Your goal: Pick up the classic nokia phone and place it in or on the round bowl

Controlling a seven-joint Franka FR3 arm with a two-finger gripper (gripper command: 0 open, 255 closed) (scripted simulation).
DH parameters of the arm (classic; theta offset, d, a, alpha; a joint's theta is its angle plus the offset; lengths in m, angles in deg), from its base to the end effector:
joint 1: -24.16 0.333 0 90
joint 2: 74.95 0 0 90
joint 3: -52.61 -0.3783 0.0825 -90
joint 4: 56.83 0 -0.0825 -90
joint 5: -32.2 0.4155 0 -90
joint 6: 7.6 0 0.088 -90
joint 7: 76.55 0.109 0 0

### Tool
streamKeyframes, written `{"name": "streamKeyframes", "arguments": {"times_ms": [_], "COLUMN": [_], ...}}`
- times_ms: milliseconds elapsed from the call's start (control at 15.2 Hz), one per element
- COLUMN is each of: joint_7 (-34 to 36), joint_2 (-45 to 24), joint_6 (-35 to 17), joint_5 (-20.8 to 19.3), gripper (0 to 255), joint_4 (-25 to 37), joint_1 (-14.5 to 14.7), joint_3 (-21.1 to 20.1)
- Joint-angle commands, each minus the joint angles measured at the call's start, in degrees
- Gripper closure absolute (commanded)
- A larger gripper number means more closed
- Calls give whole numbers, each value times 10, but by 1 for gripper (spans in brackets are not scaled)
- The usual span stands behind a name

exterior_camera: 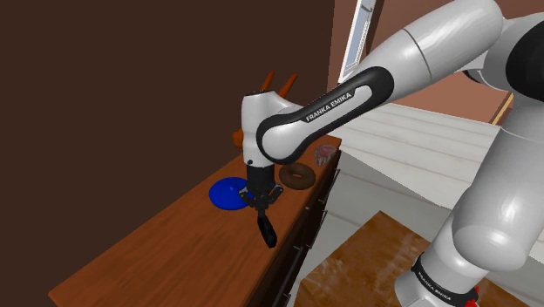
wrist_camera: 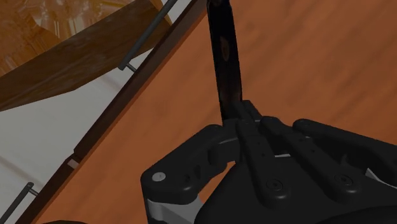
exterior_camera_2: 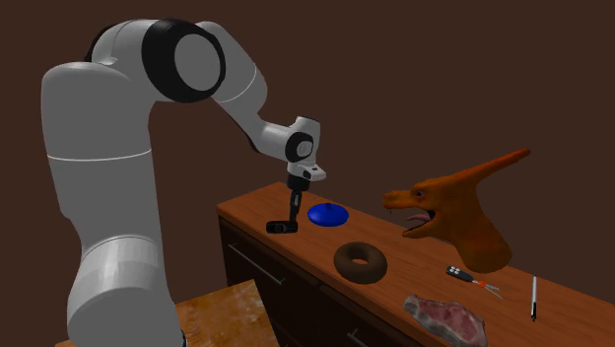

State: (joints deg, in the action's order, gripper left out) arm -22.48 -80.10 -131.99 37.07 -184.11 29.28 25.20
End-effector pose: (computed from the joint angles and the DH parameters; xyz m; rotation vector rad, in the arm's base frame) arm 0.4633 0.2967 0.3684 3.0482 -0.6617 -0.2654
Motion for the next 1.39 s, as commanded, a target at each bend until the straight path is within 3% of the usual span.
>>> {"name": "streamKeyframes", "arguments": {"times_ms": [0, 66, 264, 792, 1320], "joint_7": [0, 0, -113, -93, -93], "joint_2": [0, 0, 124, 68, 68], "joint_6": [0, 0, -130, -198, -198], "joint_5": [0, 0, 95, 70, 70], "gripper": [255, 0, 0, 0, 0], "joint_4": [0, 0, -147, -161, -161], "joint_1": [0, 0, 14, 18, 18], "joint_3": [0, 0, -19, -24, -24]}}
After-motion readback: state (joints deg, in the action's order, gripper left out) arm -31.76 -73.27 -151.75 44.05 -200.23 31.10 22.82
